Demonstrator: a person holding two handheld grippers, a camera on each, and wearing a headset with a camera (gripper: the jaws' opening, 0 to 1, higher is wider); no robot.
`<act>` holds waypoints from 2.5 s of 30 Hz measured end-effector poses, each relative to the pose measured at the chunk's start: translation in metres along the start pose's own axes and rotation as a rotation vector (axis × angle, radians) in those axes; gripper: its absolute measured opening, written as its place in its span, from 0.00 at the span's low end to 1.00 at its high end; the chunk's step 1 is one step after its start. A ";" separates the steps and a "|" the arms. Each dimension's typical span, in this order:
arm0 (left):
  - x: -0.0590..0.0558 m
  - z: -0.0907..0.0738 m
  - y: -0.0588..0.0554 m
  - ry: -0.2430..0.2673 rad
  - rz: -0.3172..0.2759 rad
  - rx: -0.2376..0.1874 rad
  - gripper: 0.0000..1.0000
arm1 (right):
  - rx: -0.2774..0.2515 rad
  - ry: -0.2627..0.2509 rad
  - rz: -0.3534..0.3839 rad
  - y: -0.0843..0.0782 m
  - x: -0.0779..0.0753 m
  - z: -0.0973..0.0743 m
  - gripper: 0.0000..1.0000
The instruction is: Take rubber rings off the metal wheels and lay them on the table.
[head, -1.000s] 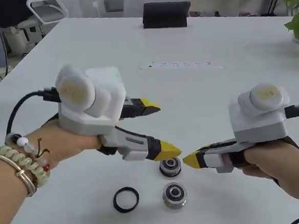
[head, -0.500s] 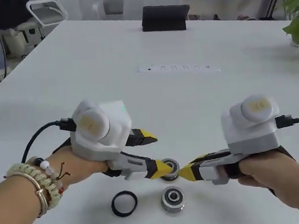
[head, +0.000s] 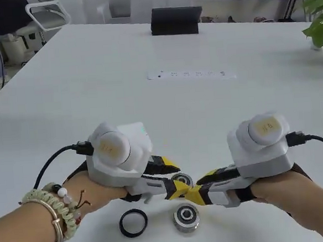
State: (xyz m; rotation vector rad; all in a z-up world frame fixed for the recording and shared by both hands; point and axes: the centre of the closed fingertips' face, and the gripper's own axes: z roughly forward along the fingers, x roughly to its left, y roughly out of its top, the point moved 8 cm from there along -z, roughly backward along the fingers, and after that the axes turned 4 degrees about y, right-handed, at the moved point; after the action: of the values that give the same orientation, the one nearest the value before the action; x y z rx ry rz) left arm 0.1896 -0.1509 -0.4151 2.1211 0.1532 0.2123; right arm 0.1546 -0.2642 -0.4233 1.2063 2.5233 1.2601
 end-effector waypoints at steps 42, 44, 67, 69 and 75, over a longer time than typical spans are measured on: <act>0.001 0.000 -0.001 0.028 -0.037 0.011 0.07 | -0.052 -0.078 0.051 -0.004 -0.013 0.000 0.00; 0.001 0.000 -0.001 0.029 -0.033 0.014 0.07 | -0.068 -0.075 0.091 -0.003 -0.015 -0.002 0.00; 0.000 0.000 0.001 0.038 0.030 0.037 0.07 | -0.145 -0.021 0.209 0.009 -0.006 -0.008 0.00; 0.000 0.000 0.001 0.037 0.028 0.035 0.07 | -0.149 -0.014 0.219 0.009 -0.007 -0.008 0.00; 0.000 0.000 0.001 0.038 0.021 0.033 0.07 | -0.150 -0.004 0.211 0.011 -0.003 -0.008 0.00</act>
State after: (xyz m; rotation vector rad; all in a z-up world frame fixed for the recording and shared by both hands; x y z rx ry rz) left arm 0.1898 -0.1516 -0.4146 2.1534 0.1576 0.2638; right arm 0.1607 -0.2676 -0.4116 1.4667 2.2982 1.4587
